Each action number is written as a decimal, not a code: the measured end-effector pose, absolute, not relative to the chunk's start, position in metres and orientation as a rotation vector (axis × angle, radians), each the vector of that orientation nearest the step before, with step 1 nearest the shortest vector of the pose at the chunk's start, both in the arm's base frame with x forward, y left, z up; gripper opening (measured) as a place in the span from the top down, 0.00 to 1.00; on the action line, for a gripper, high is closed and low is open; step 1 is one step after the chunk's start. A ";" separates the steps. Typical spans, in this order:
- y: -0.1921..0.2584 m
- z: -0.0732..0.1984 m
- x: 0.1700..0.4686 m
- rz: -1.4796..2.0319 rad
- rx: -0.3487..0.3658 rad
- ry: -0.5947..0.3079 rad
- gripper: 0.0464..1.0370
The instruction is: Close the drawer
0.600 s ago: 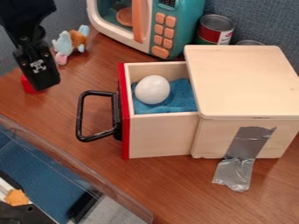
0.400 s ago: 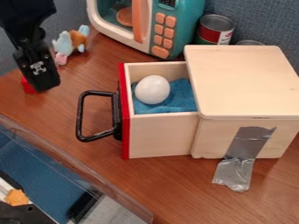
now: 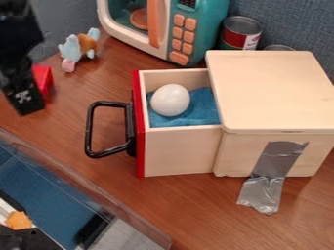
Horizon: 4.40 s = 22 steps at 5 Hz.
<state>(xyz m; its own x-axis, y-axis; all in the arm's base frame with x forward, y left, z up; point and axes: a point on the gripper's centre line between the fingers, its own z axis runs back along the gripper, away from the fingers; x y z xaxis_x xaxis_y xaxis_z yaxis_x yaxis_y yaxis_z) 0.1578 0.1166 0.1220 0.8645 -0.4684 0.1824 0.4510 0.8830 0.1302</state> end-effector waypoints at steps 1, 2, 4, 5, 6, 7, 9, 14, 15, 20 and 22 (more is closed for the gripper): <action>0.133 0.106 0.158 -0.488 0.117 -0.192 0.04; 0.141 0.087 0.160 -0.506 0.092 -0.144 0.04; 0.115 0.059 0.166 -0.605 0.097 -0.083 0.04; 0.112 0.053 0.168 -0.613 0.101 -0.085 0.04; 0.110 0.051 0.172 -0.617 0.108 -0.087 0.04; 0.109 0.045 0.176 -0.622 0.110 -0.087 0.04; 0.100 0.038 0.188 -0.640 0.104 -0.075 0.04; 0.075 0.032 0.234 -0.636 0.111 -0.115 0.04; 0.069 0.034 0.247 -0.629 0.104 -0.119 0.04; 0.034 0.028 0.303 -0.618 0.045 -0.118 0.04; 0.057 0.075 0.277 -0.501 0.097 -0.162 0.04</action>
